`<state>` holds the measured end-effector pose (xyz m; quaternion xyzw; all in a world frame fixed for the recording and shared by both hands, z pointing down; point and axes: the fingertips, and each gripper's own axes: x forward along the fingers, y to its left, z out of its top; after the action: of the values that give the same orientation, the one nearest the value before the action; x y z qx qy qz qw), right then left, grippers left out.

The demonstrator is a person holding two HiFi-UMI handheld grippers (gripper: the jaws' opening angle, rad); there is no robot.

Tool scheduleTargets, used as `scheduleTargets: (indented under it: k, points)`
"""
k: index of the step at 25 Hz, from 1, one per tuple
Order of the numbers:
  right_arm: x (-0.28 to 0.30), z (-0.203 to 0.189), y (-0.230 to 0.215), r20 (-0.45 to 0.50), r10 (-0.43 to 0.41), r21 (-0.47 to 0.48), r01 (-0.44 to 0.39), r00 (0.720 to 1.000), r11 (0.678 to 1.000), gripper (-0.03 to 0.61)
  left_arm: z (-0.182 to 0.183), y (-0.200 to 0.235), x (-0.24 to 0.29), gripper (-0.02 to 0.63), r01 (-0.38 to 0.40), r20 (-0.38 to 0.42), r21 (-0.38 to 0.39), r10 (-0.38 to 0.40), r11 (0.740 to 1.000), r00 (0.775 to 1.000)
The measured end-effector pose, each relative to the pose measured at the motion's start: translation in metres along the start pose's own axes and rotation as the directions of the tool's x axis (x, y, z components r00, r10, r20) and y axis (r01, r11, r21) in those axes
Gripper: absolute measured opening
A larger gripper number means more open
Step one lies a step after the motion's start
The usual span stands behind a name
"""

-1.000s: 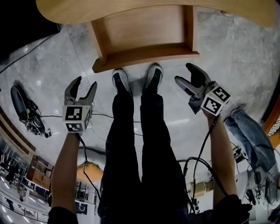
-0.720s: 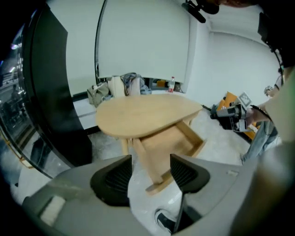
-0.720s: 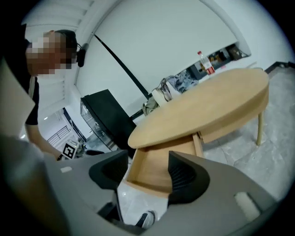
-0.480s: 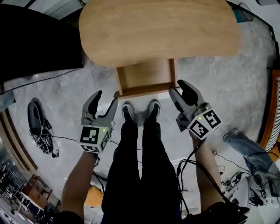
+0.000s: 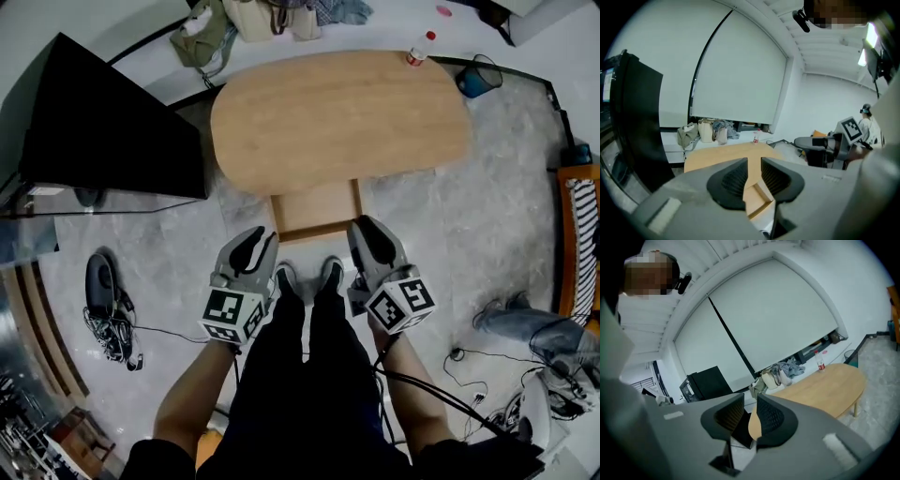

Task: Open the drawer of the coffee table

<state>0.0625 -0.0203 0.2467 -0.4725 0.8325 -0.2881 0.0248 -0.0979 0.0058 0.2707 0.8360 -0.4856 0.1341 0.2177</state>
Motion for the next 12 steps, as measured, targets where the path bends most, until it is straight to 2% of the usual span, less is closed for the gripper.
scheduleTargets:
  k: [3,6,12]
  points:
    - [-0.012,0.041,0.026,0.049,-0.038,-0.092,0.042,0.998,0.995,0.064,0.049,-0.009,-0.015,0.087,0.023,0.073,0.020,-0.025,1.000,0.997]
    - [-0.025,0.081,0.051,0.099,-0.065,-0.186,0.083,0.993,0.979,0.002,0.095,-0.015,-0.035,0.074,0.035,0.153,0.033,-0.040,0.999,0.987]
    - [-0.046,0.148,0.108,0.221,-0.027,-0.289,0.092,0.975,0.953,0.000,0.173,-0.035,-0.072,0.043,0.069,0.305,0.076,-0.089,0.995,0.948]
